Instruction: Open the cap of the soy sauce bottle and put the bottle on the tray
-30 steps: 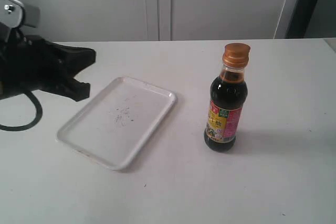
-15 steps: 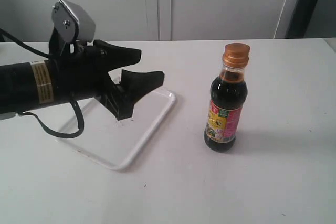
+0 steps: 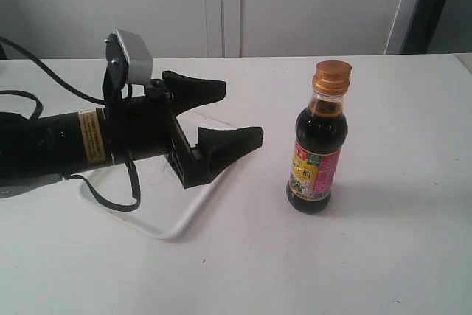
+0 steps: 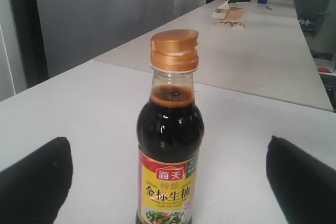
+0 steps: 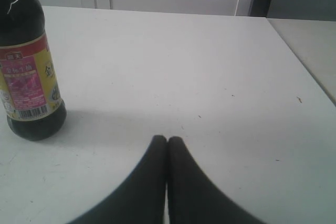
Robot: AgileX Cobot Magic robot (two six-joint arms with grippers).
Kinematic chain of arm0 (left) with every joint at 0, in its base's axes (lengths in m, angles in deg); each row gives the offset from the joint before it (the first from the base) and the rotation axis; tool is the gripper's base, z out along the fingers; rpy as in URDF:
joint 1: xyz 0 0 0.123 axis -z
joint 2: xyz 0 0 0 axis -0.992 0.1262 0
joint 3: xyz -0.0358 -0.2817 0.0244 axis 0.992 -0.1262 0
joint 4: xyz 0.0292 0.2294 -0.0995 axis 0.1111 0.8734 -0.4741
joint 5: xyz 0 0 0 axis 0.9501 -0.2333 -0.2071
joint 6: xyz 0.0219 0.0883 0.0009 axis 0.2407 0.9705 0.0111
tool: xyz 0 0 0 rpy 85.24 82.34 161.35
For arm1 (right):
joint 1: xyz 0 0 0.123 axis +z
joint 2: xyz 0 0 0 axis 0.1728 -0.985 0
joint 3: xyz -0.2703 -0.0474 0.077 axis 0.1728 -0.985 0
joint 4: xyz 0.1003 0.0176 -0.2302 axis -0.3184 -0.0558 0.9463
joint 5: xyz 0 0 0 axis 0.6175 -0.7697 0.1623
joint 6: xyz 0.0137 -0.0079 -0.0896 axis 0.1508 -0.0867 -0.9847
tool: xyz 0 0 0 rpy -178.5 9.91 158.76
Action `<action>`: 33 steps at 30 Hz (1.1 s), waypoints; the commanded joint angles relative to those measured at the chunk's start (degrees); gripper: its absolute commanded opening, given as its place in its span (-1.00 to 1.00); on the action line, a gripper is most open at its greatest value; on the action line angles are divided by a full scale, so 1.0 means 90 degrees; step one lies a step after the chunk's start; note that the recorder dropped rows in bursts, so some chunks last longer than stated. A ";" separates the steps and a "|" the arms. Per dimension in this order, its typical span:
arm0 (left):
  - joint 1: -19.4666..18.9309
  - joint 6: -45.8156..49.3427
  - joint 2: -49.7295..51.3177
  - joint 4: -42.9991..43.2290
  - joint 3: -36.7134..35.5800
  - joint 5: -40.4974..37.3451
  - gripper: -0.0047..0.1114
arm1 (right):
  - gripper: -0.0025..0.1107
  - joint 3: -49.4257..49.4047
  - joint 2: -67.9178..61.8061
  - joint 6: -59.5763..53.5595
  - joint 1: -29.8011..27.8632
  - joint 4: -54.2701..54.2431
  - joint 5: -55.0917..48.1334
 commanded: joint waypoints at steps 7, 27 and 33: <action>0.0513 0.0270 0.0750 -0.0037 0.0574 0.0133 0.89 | -0.96 -0.0011 0.0039 0.0012 -0.0013 0.0012 0.0050; 0.0926 0.0213 0.2093 -0.0084 0.1886 0.0133 0.89 | -0.96 -0.0011 0.0039 0.0012 -0.0013 0.0012 0.0050; 0.0926 0.0172 0.2430 -0.0096 0.2284 0.0133 0.89 | -0.96 -0.0011 0.0039 0.0012 -0.0013 0.0012 0.0050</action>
